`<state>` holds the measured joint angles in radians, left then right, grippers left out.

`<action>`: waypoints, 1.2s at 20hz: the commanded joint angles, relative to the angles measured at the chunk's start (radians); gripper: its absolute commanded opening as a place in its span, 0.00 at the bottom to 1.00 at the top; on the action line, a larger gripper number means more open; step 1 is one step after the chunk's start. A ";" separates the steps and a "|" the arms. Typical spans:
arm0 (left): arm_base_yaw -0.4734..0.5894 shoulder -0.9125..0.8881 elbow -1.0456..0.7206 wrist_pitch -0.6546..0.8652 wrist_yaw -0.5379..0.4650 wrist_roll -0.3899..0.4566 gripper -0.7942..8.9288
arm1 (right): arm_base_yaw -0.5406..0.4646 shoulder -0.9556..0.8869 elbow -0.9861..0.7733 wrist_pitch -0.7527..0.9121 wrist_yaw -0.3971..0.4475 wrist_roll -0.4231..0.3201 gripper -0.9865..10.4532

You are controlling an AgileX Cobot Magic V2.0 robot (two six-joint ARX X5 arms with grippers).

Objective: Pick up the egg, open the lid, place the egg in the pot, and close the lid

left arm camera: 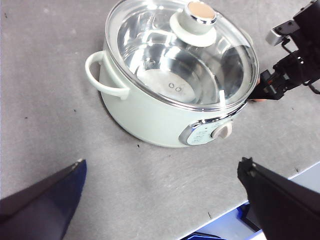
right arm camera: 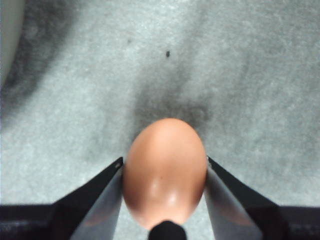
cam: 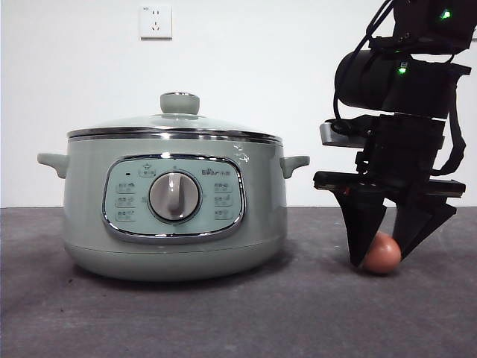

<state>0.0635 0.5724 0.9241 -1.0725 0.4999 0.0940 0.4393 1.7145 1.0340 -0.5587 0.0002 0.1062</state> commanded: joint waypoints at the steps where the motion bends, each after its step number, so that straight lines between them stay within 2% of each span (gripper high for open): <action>1: 0.003 0.009 -0.001 0.037 -0.001 0.004 0.73 | 0.000 -0.057 0.001 -0.023 0.000 -0.020 0.08; 6: -0.034 0.068 0.000 0.166 0.025 -0.001 0.73 | 0.000 -0.304 0.001 -0.098 -0.001 -0.065 0.08; 12: -0.188 0.237 0.001 0.423 0.012 -0.084 0.73 | 0.000 -0.672 0.001 -0.176 -0.001 -0.079 0.08; 14: -0.269 0.320 0.005 0.539 -0.036 -0.119 0.73 | 0.000 -0.763 0.001 -0.206 -0.002 -0.079 0.08; 16: -0.346 0.417 0.048 0.589 -0.104 -0.120 0.73 | 0.000 -0.824 0.001 -0.237 -0.001 -0.079 0.08; 19: -0.438 0.588 0.170 0.593 -0.219 -0.095 0.73 | 0.000 -0.871 0.001 -0.269 -0.001 -0.078 0.08; 24: -0.509 0.830 0.334 0.593 -0.285 -0.063 0.73 | 0.000 -0.878 0.001 -0.297 -0.002 -0.078 0.08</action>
<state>-0.4423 1.3979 1.2591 -0.4843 0.2157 0.0120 0.4385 0.8383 1.0340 -0.8646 0.0002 0.0334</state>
